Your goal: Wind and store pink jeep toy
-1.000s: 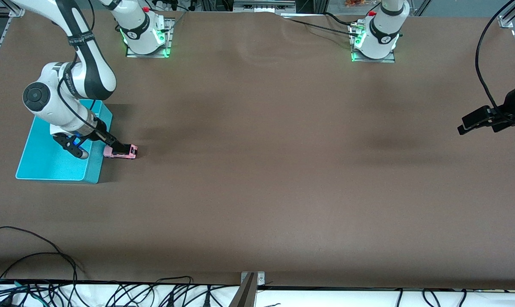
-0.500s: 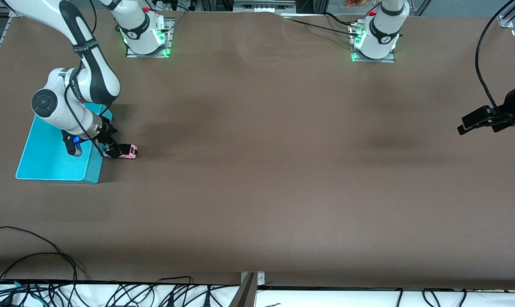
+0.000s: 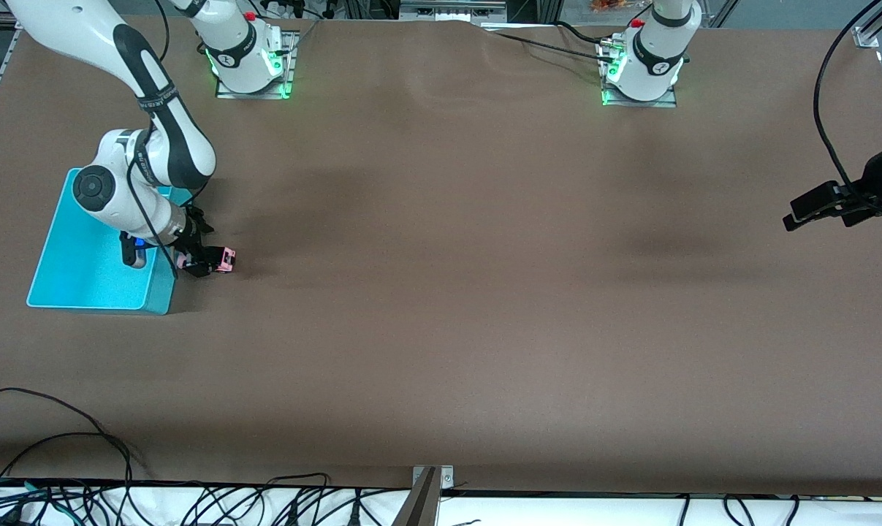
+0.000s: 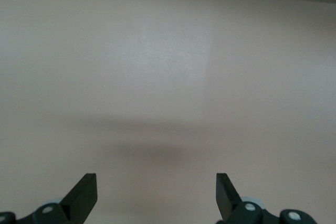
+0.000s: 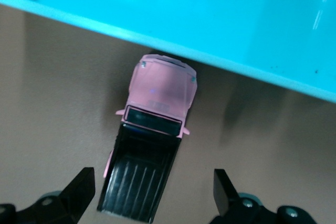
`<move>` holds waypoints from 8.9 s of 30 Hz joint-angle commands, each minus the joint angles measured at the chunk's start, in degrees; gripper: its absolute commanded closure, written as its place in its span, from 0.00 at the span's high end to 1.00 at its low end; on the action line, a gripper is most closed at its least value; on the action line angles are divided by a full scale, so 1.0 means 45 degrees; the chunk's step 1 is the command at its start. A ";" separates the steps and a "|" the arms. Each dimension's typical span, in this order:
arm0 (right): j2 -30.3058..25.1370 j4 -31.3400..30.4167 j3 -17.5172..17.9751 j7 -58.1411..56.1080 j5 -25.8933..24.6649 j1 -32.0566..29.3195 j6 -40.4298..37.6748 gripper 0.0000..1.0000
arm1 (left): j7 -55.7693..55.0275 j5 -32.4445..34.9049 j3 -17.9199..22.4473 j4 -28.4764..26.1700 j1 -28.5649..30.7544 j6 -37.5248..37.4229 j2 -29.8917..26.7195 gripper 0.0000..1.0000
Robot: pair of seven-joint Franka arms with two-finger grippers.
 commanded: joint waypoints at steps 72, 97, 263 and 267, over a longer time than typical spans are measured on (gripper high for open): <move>-0.1817 0.3126 -0.1537 -1.0047 -0.0095 -0.0053 -0.6026 0.00 | 0.0061 -0.0033 -0.0084 -0.0312 0.0090 0.0076 -0.0266 1.00; -0.0841 0.1212 -0.4488 -1.6106 -0.1443 -0.0424 -0.4210 0.00 | 0.0061 -0.0033 -0.0084 -0.0312 0.0090 0.0056 -0.0266 1.00; -0.5743 0.7481 0.0395 -1.6087 -0.0271 -0.0483 -1.2725 1.00 | 0.0041 -0.0014 -0.0084 -0.0312 0.0071 0.0056 -0.0266 1.00; -0.5490 0.7812 0.0395 -1.6184 -0.0271 -0.0483 -1.2745 1.00 | 0.0041 -0.0033 -0.0084 -0.0312 0.0071 0.0056 -0.0266 1.00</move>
